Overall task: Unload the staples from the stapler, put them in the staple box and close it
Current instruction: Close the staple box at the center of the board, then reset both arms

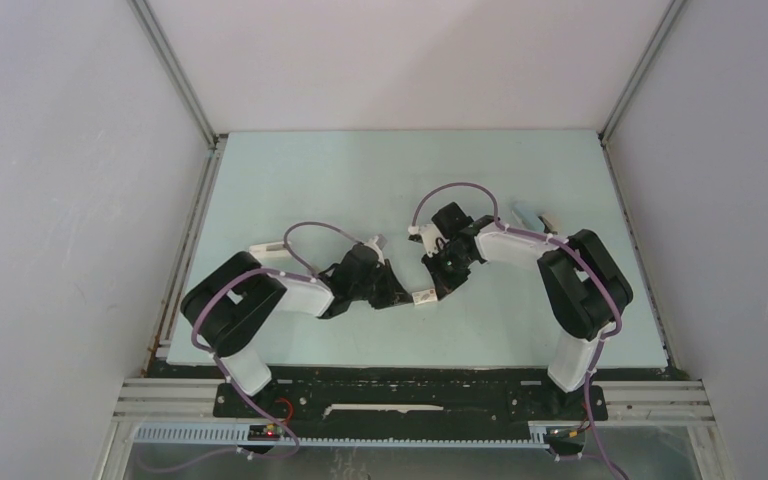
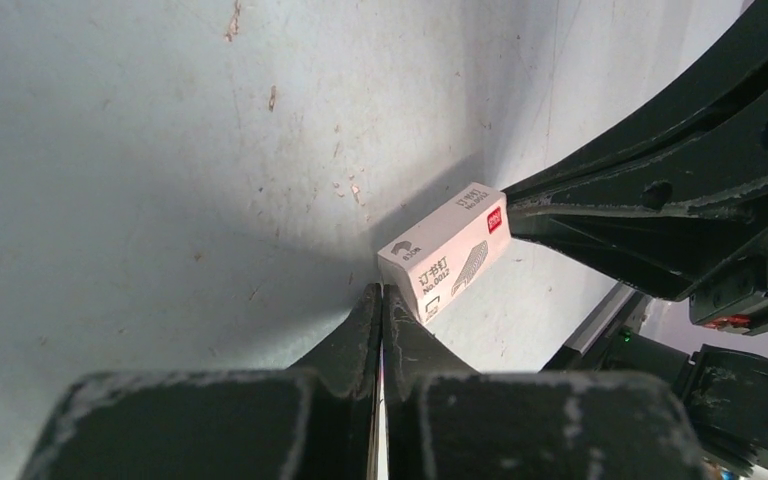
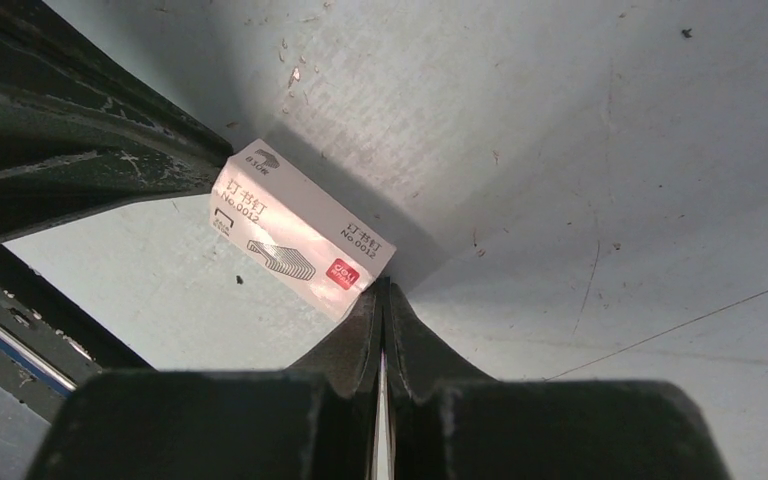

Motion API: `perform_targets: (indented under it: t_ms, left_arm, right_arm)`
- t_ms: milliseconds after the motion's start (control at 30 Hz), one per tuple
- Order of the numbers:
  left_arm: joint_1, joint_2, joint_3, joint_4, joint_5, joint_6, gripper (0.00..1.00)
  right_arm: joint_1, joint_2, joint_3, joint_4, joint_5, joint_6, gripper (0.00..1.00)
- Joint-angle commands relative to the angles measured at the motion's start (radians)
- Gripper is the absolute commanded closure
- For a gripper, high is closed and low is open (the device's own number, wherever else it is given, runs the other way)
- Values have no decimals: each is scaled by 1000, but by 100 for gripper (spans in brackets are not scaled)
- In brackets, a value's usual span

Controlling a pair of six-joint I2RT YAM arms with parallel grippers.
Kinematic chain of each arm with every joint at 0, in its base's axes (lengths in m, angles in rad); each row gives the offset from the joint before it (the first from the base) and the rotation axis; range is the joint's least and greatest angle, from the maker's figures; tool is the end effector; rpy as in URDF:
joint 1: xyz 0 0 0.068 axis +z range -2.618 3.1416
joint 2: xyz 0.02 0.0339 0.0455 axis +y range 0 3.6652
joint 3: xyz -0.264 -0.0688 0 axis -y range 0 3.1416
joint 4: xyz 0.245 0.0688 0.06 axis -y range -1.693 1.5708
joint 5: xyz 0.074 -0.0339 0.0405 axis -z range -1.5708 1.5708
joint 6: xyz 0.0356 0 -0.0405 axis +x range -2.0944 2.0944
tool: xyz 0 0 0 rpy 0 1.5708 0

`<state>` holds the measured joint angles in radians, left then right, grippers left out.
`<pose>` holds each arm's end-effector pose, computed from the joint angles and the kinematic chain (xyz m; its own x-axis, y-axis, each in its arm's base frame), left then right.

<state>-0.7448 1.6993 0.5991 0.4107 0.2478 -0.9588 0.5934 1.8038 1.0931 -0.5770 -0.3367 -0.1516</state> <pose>0.2162 -0.2112 0.1151 -0.9204 -0.2307 -0.3156 0.0746 0.6887 -0.7212 0.2719 0.1975 0.1527 -0.6957 -0.6411 -0.3240 -0.7176 0.6414 0.2714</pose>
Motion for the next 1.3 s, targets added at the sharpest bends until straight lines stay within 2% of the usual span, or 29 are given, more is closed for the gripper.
perform_targets:
  t_ms: [0, 267, 367, 533, 633, 800, 933, 1067, 1167, 1267]
  left_arm:
    - [-13, -78, 8, -73, -65, 63, 97]
    - [2, -327, 19, -287, -237, 228, 90]
    - [14, -439, 43, -377, -318, 309, 79]
    - [89, -636, 91, -548, -422, 428, 52]
    - [175, -752, 114, -614, -449, 488, 27]
    - [325, -903, 166, -673, -450, 552, 1]
    - [434, -964, 231, -710, -380, 584, 0]
    - [534, -964, 299, -723, -265, 577, 0]
    - [579, -941, 346, -725, -188, 555, 0]
    - [610, -915, 388, -725, -122, 531, 0]
  right_arm:
    - [-25, 24, 8, 20, 73, -54, 94]
    - [-92, -29, 10, 5, 117, -143, 94]
    - [-150, -90, 10, -12, 84, -178, 93]
    - [-274, -219, 41, -78, 26, -276, 92]
    - [-359, -269, 125, -164, -3, -367, 83]
    - [-480, -304, 313, -284, -6, -457, 61]
    - [-566, -330, 469, -333, -33, -476, 37]
    - [-664, -363, 558, -339, -114, -460, 2]
    - [-701, -385, 554, -306, -135, -387, 0]
    - [-736, -358, 601, -390, -216, -396, 0]
